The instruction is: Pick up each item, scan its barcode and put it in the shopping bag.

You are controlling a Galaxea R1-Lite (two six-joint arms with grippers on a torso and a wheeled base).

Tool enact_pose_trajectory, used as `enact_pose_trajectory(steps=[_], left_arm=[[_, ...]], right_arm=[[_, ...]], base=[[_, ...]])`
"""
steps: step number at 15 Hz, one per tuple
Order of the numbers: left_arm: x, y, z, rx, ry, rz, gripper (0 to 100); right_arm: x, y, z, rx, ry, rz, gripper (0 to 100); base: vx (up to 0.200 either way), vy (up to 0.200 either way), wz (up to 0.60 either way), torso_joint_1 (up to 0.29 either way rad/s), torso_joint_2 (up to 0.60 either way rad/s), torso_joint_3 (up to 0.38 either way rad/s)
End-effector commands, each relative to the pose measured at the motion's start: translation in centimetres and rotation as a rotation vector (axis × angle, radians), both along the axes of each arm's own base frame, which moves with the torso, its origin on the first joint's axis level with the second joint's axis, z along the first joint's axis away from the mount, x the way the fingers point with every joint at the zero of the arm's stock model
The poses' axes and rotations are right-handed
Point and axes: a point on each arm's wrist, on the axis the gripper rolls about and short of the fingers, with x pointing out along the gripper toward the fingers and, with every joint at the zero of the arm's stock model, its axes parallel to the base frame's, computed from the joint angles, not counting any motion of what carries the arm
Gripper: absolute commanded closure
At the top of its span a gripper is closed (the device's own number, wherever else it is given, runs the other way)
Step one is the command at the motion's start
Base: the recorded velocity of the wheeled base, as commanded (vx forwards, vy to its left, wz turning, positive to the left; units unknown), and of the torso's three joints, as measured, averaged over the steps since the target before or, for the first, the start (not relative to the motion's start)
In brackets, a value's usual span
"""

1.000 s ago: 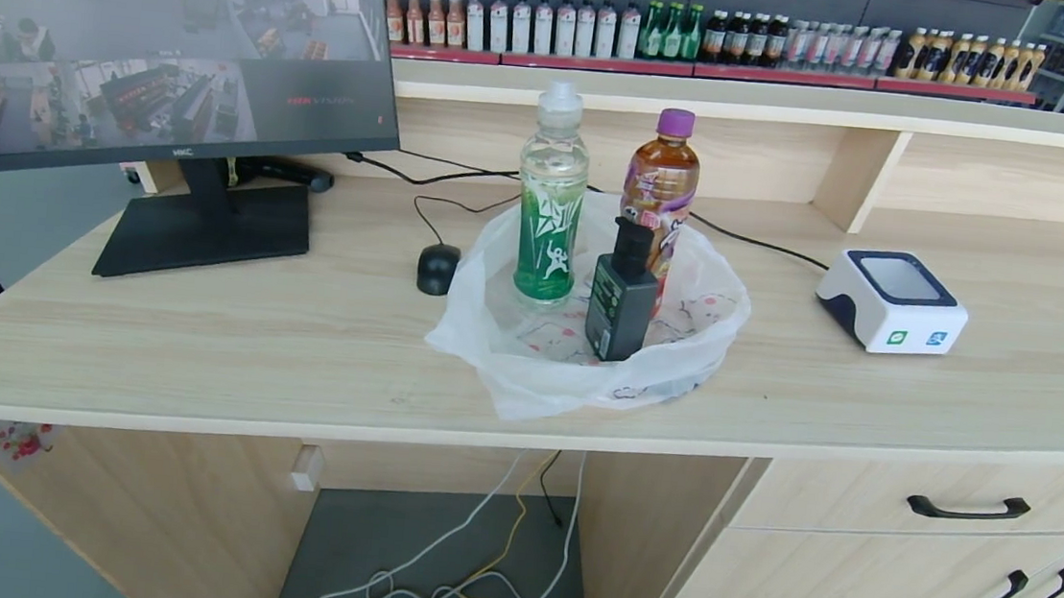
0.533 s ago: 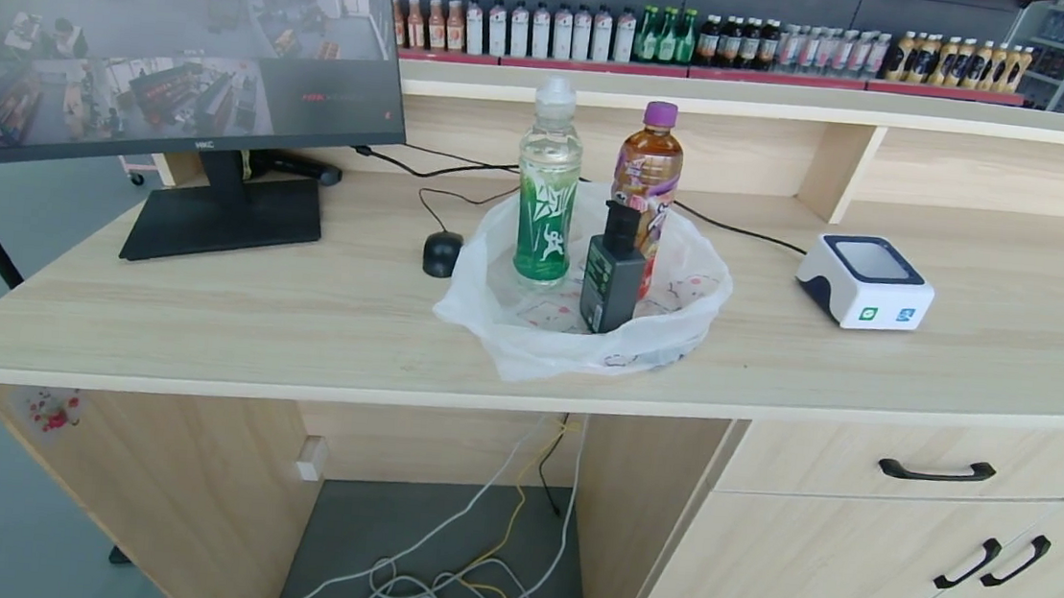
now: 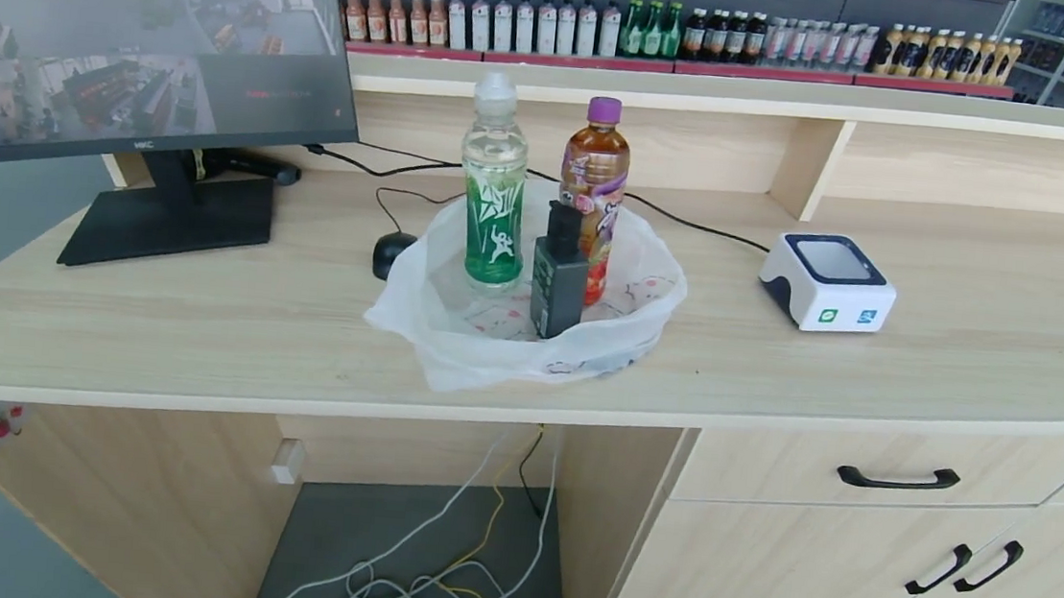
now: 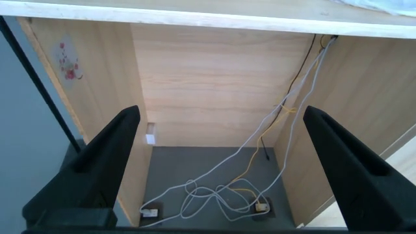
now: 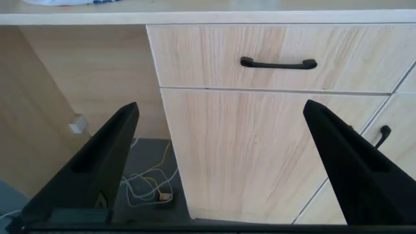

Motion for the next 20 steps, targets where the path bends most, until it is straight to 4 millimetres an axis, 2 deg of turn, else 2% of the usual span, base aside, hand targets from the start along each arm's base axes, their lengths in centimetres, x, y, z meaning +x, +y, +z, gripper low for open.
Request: enact_pose_trajectory(steps=[1,20], left_arm=[[0.0,0.0,0.0,-0.001,0.0,0.001,0],[0.0,0.0,0.0,-0.007,0.0,0.001,0]], right_arm=[[0.01,0.0,0.01,0.0,0.001,0.0,0],[0.01,0.0,-0.01,-0.012,0.001,-0.002,0]], base=[[0.0,-0.2,0.0,-0.002,0.0,0.002],[0.0,-0.2,0.0,0.002,0.0,0.0]])
